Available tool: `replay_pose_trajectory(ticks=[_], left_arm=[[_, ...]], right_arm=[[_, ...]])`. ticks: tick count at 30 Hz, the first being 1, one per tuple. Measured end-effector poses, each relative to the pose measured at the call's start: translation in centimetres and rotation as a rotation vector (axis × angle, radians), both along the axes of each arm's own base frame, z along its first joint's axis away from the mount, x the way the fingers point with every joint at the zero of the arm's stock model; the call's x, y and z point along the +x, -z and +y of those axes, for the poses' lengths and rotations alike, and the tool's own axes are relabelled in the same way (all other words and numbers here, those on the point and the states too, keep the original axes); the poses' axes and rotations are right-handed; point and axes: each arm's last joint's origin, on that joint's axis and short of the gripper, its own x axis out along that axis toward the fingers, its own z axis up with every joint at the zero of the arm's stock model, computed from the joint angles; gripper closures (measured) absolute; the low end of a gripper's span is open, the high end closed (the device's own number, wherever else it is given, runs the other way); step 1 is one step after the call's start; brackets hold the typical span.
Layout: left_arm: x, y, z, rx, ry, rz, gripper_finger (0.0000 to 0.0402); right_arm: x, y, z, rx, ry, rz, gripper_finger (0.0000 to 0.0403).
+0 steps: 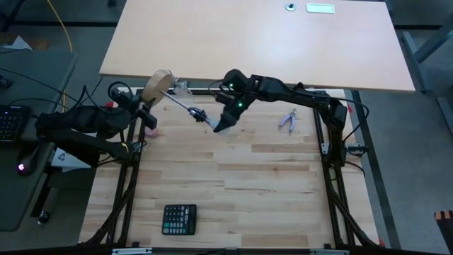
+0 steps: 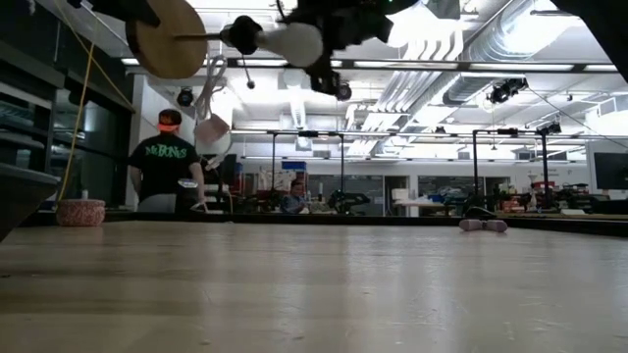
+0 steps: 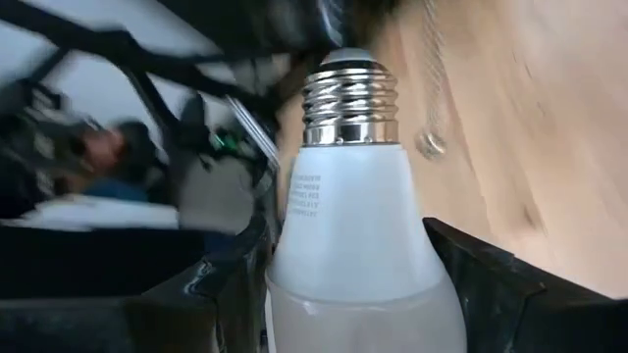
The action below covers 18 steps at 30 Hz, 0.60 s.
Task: Screw lightbulb
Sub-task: Insert the white lightbulb into the brown lamp
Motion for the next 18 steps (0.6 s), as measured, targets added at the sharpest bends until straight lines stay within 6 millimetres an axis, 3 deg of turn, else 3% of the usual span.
replay_pose_trajectory(ticks=[7,10,14,18], left_arm=[[-0.2,-0.1,0.1,0.038,-0.039,0.011,0.0282],[-0.3,-0.1,0.1,0.031,-0.069,-0.027,0.0282],[-0.3,-0.1,0.3,-0.024,-0.107,-0.113,0.0282],[-0.2,0.0,0.6,-0.079,-0.129,-0.165,0.0282]], right_arm=[[-1.9,1.3,-0.1,-0.066,-0.081,0.13,0.0169],[-2.5,0.9,-0.3,-0.18,-0.062,0.154,0.0169],[-2.8,-1.3,0.2,-0.506,0.017,0.184,0.0169],[-2.5,-3.4,1.8,-0.988,0.105,0.261,0.0169]])
